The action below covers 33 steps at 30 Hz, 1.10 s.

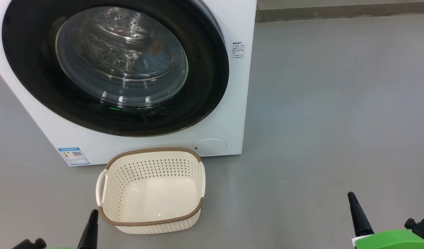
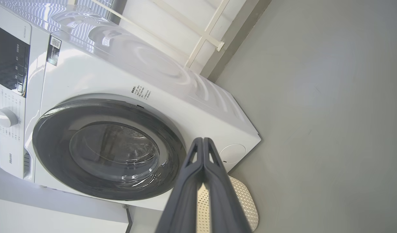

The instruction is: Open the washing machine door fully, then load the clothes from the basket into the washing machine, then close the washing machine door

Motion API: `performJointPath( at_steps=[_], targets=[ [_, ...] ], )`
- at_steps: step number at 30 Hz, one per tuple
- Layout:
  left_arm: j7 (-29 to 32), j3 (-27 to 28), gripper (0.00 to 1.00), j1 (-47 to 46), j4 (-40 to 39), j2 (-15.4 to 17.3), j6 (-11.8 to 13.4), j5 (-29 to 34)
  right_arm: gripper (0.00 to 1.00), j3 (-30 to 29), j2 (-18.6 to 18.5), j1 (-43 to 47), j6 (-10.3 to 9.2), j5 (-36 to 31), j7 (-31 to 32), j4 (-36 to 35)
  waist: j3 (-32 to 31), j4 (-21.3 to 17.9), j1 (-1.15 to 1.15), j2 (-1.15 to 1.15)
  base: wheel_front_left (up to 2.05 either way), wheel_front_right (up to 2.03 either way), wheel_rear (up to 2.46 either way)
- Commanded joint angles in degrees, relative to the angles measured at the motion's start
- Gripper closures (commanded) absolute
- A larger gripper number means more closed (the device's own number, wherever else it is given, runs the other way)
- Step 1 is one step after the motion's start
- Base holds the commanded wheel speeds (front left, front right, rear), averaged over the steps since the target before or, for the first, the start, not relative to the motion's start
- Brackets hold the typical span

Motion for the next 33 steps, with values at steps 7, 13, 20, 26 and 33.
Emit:
performJointPath(
  at_steps=[7,13,20,26,33],
  targets=[
    [1.4,2.3,1.0,-3.1,-0.8,0.5,-0.1,-5.0,1.0,0.5,-0.6,-3.1,-0.22,5.2,1.4,-1.6,0.0,-0.3,0.0,0.0,0.0,0.0,0.0],
    [2.4,3.0,1.0,-3.7,-0.7,0.3,-0.1,-8.5,1.0,0.4,-0.7,-3.4,-0.23,9.0,2.5,-1.6,0.1,-0.5,0.0,0.0,0.0,0.0,0.0],
    [3.6,3.8,1.0,-4.3,-0.4,0.0,-0.1,-12.6,1.0,0.3,-0.7,-3.9,-0.25,13.5,3.6,-1.7,0.1,-0.8,0.0,0.0,0.0,0.0,0.0],
    [4.6,4.5,1.0,-4.9,-0.3,-0.2,-0.1,-16.1,1.0,0.2,-0.7,-4.3,-0.27,17.3,4.7,-1.7,0.2,-1.0,0.0,0.0,0.0,0.0,0.0],
    [5.8,5.3,1.0,-5.5,-0.1,-0.5,-0.1,-20.2,1.0,0.1,-0.8,-4.7,-0.29,21.8,5.8,-1.7,0.2,-1.3,0.0,0.0,0.0,0.0,0.0]
  ],
)
